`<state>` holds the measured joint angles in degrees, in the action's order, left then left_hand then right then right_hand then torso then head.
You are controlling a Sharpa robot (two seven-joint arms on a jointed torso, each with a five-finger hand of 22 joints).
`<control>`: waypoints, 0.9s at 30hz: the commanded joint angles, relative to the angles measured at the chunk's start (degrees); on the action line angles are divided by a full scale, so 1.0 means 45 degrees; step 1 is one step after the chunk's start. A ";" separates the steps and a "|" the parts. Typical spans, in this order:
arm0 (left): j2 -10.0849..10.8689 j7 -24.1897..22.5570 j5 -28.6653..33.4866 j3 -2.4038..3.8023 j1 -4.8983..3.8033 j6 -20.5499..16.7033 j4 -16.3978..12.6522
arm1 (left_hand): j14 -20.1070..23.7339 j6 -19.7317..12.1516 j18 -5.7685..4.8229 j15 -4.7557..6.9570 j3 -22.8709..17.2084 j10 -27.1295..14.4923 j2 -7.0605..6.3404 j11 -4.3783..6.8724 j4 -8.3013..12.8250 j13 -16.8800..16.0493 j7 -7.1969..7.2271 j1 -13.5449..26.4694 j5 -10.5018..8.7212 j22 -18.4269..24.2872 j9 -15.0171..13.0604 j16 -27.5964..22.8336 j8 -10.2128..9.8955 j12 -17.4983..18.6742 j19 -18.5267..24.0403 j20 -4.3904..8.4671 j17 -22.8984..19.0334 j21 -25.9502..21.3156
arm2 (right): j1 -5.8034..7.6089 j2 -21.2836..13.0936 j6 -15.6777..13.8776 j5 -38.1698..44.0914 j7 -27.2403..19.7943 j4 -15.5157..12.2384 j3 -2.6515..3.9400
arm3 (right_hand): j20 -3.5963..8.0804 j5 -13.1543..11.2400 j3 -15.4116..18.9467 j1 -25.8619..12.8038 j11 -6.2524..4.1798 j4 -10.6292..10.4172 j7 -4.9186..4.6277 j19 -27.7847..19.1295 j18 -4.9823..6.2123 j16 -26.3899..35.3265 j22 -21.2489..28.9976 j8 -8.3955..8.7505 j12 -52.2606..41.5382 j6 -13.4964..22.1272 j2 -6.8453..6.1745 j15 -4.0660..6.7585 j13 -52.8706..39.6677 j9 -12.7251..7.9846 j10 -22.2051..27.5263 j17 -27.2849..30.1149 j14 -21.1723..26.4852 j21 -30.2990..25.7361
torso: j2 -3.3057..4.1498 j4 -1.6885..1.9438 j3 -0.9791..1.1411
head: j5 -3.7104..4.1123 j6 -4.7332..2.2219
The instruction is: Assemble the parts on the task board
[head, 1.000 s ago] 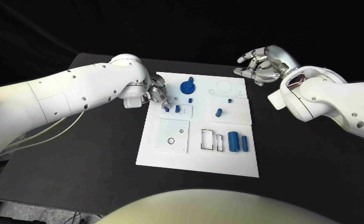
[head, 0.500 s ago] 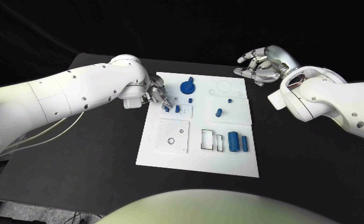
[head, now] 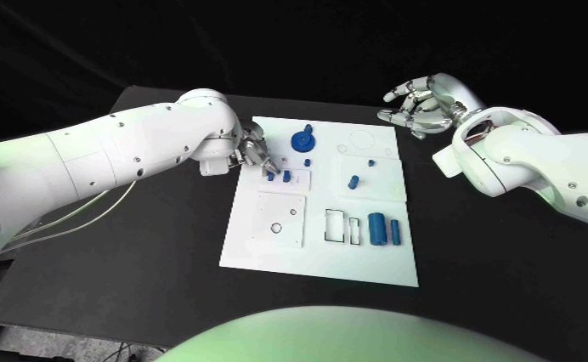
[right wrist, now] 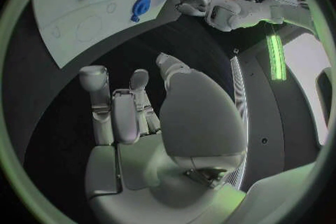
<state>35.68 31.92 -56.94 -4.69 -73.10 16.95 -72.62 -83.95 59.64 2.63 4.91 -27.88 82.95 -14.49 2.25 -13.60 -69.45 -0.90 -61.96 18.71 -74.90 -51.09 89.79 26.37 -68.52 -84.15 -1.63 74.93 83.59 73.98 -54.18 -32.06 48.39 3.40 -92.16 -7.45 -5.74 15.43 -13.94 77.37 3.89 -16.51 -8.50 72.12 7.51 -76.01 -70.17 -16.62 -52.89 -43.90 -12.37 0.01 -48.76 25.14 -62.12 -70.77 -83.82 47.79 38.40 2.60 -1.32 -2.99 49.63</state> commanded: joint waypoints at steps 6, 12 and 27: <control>0.0022 0.0174 -0.0042 -0.0028 0.0045 -0.0272 0.0052 | -0.1345 0.0031 -0.0245 0.0066 0.0420 -0.0031 0.0001 0.0038 -0.0287 -0.0036 -0.0069 0.0057 -0.0100 -0.2900 0.0001 0.0046 -0.0064 0.0007 -0.0483 0.0057 0.3349 -0.0013 | -0.0009 -0.0004 -0.0003 0.0041 -0.0149 0.0008 0.0002 | -0.0018 0.0014 -0.0018 -0.0177 -0.0019 -0.0003 -0.0021 -0.0061 0.0071 0.0039 0.0013 -0.0091 -0.0034 0.0114 -0.0012 0.0071 0.0023 -0.0017 -0.0006 0.0018 0.0053 -0.0054 | 0.0004 -0.0008 -0.0002 | 0.0001 -0.0036; 0.0199 -0.0043 -0.0044 0.0028 0.0052 -0.0638 -0.0146 | -0.1345 -0.0138 -0.0231 0.0051 0.0926 -0.0156 0.0017 0.0025 -0.0647 0.0108 -0.0102 0.0024 0.0110 -0.2881 -0.0069 0.0046 -0.0100 0.0186 -0.0452 0.0055 0.3349 -0.0079 | -0.0014 -0.0016 -0.0011 0.0038 -0.0156 0.0010 0.0002 | -0.0018 0.0014 -0.0018 -0.0177 -0.0019 -0.0003 -0.0021 -0.0061 0.0071 0.0039 0.0013 -0.0091 -0.0034 0.0114 -0.0012 0.0071 0.0023 -0.0017 -0.0006 0.0018 0.0053 -0.0054 | 0.0015 -0.0002 -0.0004 | 0.0027 -0.0050; 0.0940 -0.2131 0.0608 0.0368 0.0041 -0.3466 -0.1038 | -0.1345 -0.1711 -0.0010 -0.0205 0.2190 -0.1747 0.0278 -0.0280 -0.0670 0.1837 -0.0521 -0.0449 0.0429 -0.2577 -0.0158 0.0046 0.0035 0.2031 0.0127 -0.0164 0.3349 -0.1108 | -0.0019 -0.0048 -0.0043 0.0009 -0.0168 0.0048 0.0002 | -0.0019 -0.0005 -0.0006 -0.0194 -0.0016 -0.0009 -0.0024 -0.0071 0.0074 0.0049 0.0024 -0.0094 -0.0018 0.0127 -0.0016 0.0069 0.0048 -0.0021 0.0011 0.0029 0.0058 -0.0081 | 0.0016 -0.0001 -0.0001 | 0.0095 -0.0122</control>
<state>39.87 27.86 -55.12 -3.11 -72.90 7.24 -76.83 -83.94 52.51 2.63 4.48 -18.32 75.66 -13.20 1.04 -16.53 -61.63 -3.15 -63.11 20.20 -74.90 -51.72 89.79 26.27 -59.82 -83.70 -2.07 74.92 79.05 73.93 -54.39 -32.21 48.26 3.19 -91.95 -7.44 -5.74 15.43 -13.94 76.91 3.89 -16.51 -8.69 72.12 7.51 -76.01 -70.11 -16.84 -52.89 -43.71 -12.37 0.01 -48.59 25.09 -62.12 -70.69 -83.82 47.80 38.42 2.62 -1.30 -2.65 49.20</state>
